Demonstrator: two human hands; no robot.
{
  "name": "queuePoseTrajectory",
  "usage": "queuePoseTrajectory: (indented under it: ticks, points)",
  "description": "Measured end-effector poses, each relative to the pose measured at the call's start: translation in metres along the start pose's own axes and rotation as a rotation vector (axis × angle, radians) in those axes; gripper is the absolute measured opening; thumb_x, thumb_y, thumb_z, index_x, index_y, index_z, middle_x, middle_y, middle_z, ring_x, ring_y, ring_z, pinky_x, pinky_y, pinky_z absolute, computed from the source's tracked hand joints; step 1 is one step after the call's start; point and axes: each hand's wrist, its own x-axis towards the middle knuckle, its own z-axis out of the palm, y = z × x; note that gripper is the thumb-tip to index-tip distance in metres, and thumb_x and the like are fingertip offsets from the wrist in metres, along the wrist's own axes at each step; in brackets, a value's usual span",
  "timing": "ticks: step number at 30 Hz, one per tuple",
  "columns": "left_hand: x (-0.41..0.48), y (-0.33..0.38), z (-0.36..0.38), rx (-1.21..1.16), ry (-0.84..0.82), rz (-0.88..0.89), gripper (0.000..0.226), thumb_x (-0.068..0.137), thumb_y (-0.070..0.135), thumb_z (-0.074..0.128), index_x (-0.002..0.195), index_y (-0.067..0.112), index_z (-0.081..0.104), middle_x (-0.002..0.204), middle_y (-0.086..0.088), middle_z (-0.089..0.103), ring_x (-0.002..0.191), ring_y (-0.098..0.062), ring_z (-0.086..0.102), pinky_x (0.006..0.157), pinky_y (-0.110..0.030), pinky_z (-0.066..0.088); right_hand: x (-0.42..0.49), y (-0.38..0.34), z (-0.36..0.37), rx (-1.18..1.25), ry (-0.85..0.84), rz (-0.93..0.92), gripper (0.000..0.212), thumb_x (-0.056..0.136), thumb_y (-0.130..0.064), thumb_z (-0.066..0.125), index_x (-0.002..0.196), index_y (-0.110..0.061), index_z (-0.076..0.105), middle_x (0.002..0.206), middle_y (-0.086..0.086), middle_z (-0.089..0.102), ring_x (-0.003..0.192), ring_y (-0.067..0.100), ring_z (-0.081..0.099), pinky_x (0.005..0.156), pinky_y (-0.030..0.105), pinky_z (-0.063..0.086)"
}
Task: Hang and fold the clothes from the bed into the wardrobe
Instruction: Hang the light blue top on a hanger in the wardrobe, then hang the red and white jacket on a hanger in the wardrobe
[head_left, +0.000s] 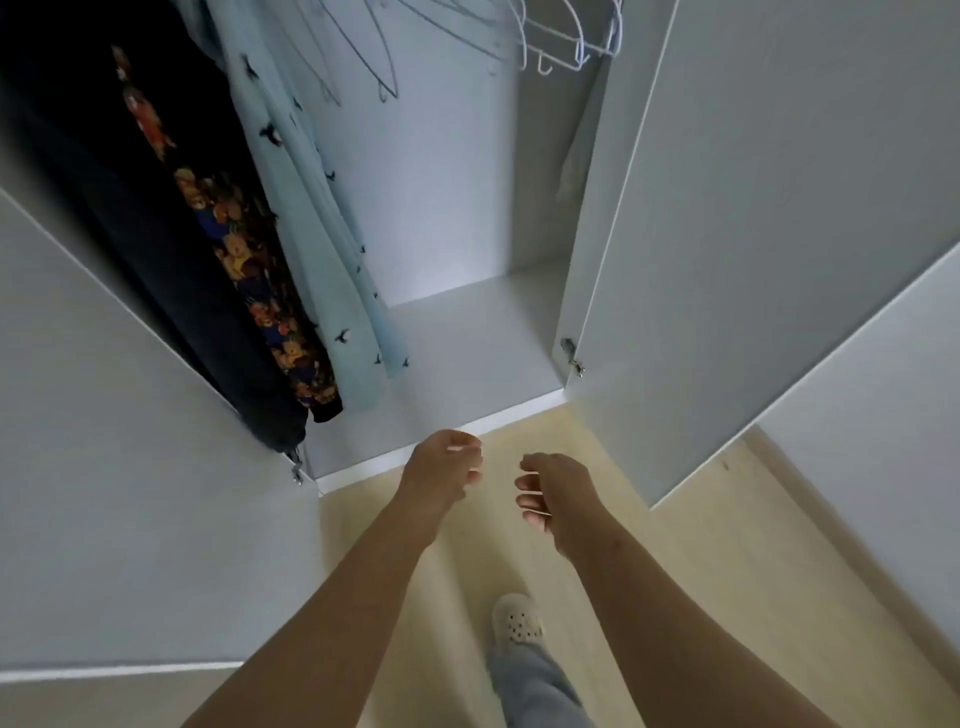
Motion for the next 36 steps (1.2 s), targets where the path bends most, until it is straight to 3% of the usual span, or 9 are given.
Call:
queuePoseTrajectory:
  ticks: [4,6,11,20,29,36]
  points:
    - [-0.035,-0.058,-0.001,0.097,-0.102,-0.070,0.013,0.089,0.006,0.052,0.088,0.018,0.057,0.079,-0.004,0.059,0.060,-0.011,0.054,0.040,-0.010,0.036,-0.029,0.077,-0.012,0.075,0.079,0.100,0.013,0.091,-0.008,0.048,0.079,-0.012,0.046,0.060,0.005,0.044,0.045,0.014,0.036,0.043,0.015,0.026]
    - [-0.057,-0.085,0.002,0.157,-0.150,-0.100,0.013,0.090,0.006,0.050,0.089,0.017,0.056,0.075,-0.002,0.058,0.060,-0.011,0.053,0.038,-0.009,0.034,-0.045,0.118,-0.020,0.110,0.115,0.154,0.014,0.092,-0.010,0.048,0.079,-0.013,0.048,0.061,0.004,0.046,0.042,0.013,0.040,0.039,0.013,0.029]
    - [-0.108,-0.136,0.032,0.292,-0.324,-0.146,0.017,0.087,0.002,0.051,0.080,0.017,0.056,0.069,0.001,0.055,0.058,-0.011,0.052,0.049,-0.018,0.034,-0.091,0.208,-0.065,0.277,0.316,0.254,0.012,0.092,-0.013,0.048,0.080,-0.013,0.050,0.063,0.003,0.049,0.047,0.015,0.044,0.042,0.017,0.033]
    - [-0.221,-0.190,0.130,0.565,-0.592,-0.007,0.018,0.091,0.013,0.049,0.077,0.022,0.055,0.073,0.003,0.057,0.064,-0.011,0.057,0.058,-0.022,0.039,-0.204,0.318,-0.155,0.666,0.579,0.250,0.010,0.092,-0.013,0.047,0.083,-0.011,0.051,0.067,0.004,0.050,0.052,0.015,0.044,0.049,0.021,0.036]
    - [-0.419,-0.309,0.235,0.815,-0.924,0.058,0.021,0.093,0.010,0.046,0.076,0.021,0.053,0.071,0.004,0.054,0.060,-0.009,0.052,0.055,-0.019,0.034,-0.361,0.488,-0.272,1.013,0.828,0.198,0.009,0.090,-0.010,0.047,0.081,-0.013,0.049,0.067,0.004,0.049,0.051,0.015,0.043,0.049,0.020,0.035]
    - [-0.547,-0.383,0.299,0.953,-1.090,0.076,0.021,0.094,0.010,0.045,0.076,0.020,0.051,0.071,0.003,0.054,0.057,-0.009,0.050,0.051,-0.019,0.031,-0.457,0.592,-0.340,1.202,1.016,0.199,0.017,0.089,-0.007,0.043,0.075,-0.016,0.046,0.062,0.002,0.046,0.048,0.014,0.040,0.049,0.019,0.033]
